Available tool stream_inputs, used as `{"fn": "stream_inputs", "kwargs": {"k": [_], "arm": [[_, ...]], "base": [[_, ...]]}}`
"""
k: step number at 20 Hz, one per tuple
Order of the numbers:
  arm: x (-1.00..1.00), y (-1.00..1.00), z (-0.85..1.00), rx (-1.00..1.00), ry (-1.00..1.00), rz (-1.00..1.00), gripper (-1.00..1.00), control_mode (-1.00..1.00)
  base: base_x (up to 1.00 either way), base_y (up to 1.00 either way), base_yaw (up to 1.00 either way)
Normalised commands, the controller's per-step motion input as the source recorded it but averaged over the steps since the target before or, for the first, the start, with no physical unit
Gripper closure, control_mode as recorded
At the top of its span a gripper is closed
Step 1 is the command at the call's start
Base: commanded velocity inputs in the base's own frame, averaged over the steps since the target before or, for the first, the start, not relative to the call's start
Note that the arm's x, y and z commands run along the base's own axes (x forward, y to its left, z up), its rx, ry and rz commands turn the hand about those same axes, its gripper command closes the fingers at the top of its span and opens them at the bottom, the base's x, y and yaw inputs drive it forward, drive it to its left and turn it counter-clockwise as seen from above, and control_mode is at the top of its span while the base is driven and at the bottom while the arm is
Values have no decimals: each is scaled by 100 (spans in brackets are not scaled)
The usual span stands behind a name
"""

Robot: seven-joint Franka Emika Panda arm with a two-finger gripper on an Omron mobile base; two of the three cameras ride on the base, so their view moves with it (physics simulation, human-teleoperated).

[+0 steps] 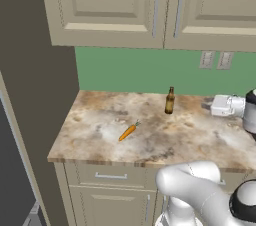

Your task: Place the liquor and beer on the top shelf of the fridge to keep them out of children's reach, and place the carrot on lower shelves for easy access.

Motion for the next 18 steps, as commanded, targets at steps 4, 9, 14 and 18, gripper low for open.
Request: {"fn": "stream_inputs", "kwargs": {"k": [4, 9, 14, 18], "arm": [[21, 11, 0, 0, -6, 0, -100, -100], [15, 18, 0, 0, -12, 0, -100, -100], [14, 20, 0, -2, -16, 0, -100, -100], [22, 22, 0, -4, -16, 0, -100, -100]], "base": [[0, 0, 0], [0, 0, 0], [0, 0, 0], [0, 0, 0]]}}
